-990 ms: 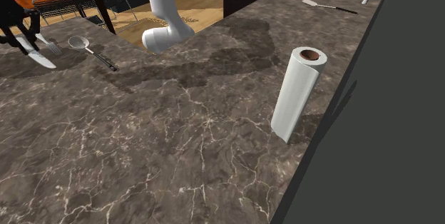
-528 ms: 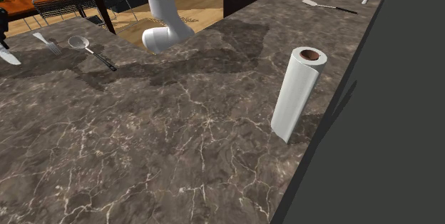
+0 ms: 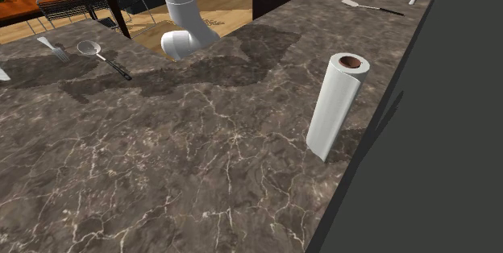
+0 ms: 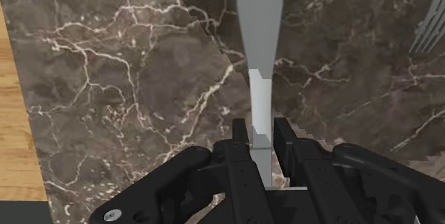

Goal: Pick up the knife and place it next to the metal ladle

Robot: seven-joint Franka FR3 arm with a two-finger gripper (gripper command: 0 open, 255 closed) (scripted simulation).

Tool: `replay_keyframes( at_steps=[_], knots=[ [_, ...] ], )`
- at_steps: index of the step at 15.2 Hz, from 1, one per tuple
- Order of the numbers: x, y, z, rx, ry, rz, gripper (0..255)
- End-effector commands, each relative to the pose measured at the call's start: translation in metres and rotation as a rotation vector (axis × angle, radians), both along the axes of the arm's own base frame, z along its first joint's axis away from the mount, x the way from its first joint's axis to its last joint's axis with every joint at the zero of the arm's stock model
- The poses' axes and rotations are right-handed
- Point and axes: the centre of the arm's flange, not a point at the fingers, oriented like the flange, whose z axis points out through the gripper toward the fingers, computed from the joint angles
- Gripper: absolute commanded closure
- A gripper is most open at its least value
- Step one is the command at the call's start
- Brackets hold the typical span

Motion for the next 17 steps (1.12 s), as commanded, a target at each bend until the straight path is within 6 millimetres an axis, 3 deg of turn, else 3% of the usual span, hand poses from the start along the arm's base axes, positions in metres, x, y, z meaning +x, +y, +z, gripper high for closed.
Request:
replay_keyframes(
  at_steps=[1,13,17],
  knots=[
    [0.001,-0.001,-0.011,-0.001,0.000,0.000,255],
    [0.001,-0.001,-0.074,-0.001,0.000,0.000,255],
    [0.001,-0.001,-0.078,-0.001,0.000,0.000,255]
  ],
)
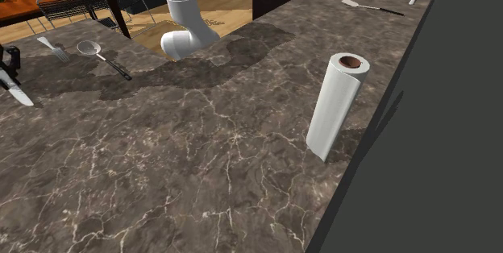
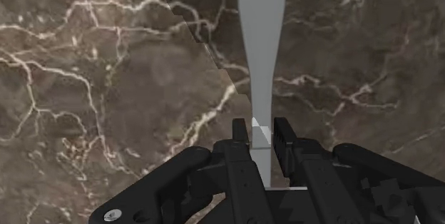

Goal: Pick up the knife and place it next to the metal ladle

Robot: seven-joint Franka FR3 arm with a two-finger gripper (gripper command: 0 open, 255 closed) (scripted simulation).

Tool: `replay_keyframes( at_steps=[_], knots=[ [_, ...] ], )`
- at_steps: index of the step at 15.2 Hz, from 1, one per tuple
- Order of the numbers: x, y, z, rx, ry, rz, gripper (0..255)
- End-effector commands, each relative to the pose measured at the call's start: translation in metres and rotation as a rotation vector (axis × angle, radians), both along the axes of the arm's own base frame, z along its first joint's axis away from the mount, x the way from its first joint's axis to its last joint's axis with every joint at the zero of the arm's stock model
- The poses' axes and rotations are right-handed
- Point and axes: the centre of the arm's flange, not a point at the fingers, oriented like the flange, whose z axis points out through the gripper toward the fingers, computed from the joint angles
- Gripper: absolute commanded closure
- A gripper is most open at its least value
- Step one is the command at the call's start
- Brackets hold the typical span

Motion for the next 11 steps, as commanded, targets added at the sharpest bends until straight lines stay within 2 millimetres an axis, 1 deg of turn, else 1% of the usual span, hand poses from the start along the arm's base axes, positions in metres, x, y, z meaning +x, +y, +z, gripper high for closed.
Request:
replay_keyframes(
  at_steps=[1,5,6,11],
  knots=[
    [0.0001,0.0001,-0.0007,0.000,0.000,0.000,255],
    [0.0001,0.0000,-0.0006,0.000,0.000,0.000,255],
    [0.0001,0.0000,-0.0006,0.000,0.000,0.000,0],
    [0.0001,0.0000,-0.0006,0.000,0.000,0.000,0]
  ],
)
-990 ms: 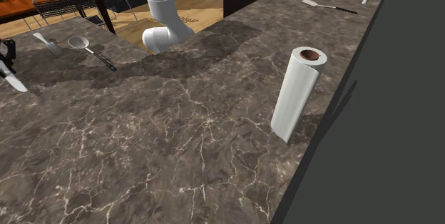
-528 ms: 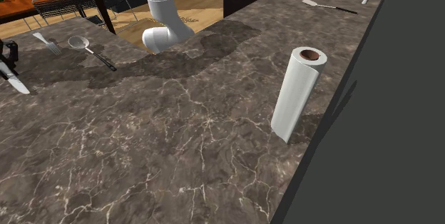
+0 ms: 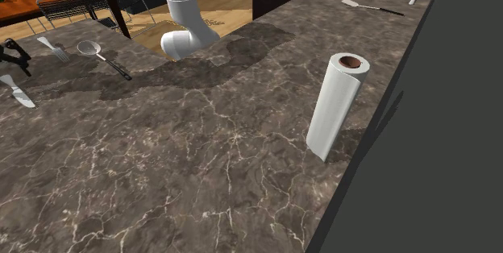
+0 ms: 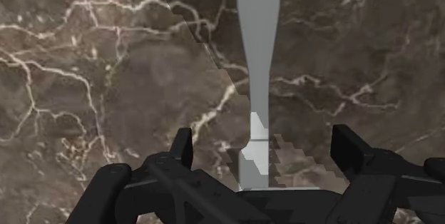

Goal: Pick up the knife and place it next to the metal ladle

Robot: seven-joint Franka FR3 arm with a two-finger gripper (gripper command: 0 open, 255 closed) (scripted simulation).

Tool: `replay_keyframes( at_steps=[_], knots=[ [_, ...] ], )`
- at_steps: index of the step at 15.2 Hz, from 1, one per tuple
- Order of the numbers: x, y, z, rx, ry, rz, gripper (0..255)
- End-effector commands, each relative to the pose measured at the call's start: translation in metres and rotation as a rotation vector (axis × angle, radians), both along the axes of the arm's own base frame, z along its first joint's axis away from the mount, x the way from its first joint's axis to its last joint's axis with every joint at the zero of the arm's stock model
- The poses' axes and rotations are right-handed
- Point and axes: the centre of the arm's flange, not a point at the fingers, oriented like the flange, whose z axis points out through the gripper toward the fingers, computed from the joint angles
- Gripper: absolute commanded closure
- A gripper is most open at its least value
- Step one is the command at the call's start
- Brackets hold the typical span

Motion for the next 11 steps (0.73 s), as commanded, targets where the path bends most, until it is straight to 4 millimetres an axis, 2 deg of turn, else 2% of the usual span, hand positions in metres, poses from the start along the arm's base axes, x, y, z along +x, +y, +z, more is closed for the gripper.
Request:
replay_keyframes(
  at_steps=[1,4,11],
  knots=[
    [0.000,0.000,0.013,0.000,0.000,0.000,0],
    [-0.001,0.001,0.050,0.000,0.000,0.000,0],
    [-0.001,0.001,0.050,0.000,0.000,0.000,0]
  ],
)
